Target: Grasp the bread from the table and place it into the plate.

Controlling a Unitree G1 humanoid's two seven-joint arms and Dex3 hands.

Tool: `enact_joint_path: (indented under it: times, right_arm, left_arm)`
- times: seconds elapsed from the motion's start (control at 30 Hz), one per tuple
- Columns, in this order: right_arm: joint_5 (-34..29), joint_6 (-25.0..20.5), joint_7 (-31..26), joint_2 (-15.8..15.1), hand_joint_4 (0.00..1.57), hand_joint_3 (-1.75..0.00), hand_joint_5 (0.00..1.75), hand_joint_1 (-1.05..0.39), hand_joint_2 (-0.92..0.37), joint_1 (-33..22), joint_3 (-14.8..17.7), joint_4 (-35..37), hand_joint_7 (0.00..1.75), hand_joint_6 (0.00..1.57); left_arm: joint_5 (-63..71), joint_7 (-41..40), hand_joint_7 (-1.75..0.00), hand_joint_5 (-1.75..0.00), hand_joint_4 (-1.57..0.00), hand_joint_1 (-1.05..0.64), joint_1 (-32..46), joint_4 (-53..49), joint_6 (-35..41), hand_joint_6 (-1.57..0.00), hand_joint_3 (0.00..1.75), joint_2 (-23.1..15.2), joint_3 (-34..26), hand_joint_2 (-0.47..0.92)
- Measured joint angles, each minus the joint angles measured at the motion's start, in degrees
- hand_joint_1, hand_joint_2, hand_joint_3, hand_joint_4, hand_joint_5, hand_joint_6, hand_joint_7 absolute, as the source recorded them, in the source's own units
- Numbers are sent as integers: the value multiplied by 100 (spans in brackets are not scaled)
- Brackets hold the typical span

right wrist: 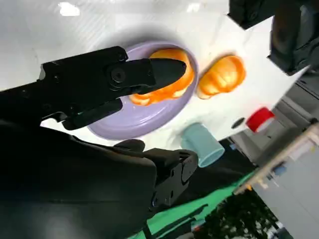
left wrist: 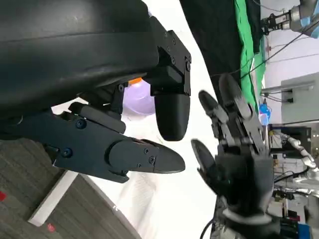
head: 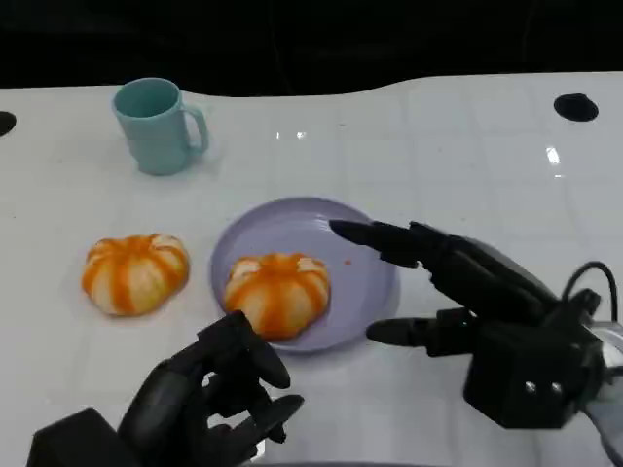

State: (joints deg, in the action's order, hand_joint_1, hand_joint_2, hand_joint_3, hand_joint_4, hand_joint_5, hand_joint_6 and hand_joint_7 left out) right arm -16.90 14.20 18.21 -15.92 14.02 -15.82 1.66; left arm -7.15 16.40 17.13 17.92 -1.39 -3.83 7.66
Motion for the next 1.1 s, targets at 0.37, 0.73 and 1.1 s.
enact_joint_path:
  times: [0.37, 0.73, 1.1]
  right_arm:
    - [692, 869, -192, -43, 55, -97, 143, -7, -51, -940, 586, -365, 79, 71]
    - [763, 1007, -540, 111, 74, -145, 175, 1, -33, -1586, 906, -801, 144, 75]
    - [887, 731, -545, 123, 73, -138, 175, -5, -34, -2222, 1087, -1182, 148, 71]
  left_arm:
    - [-13, 0, -168, -175, -61, -45, -17, -44, 11, -40, 25, -4, -29, 92]
    - [-16, 1, -167, -175, -60, -47, -23, -48, 14, -41, 25, -6, -45, 92]
    - [-62, 13, -168, -175, -61, -46, -38, -90, 14, -41, 24, -36, -110, 92]
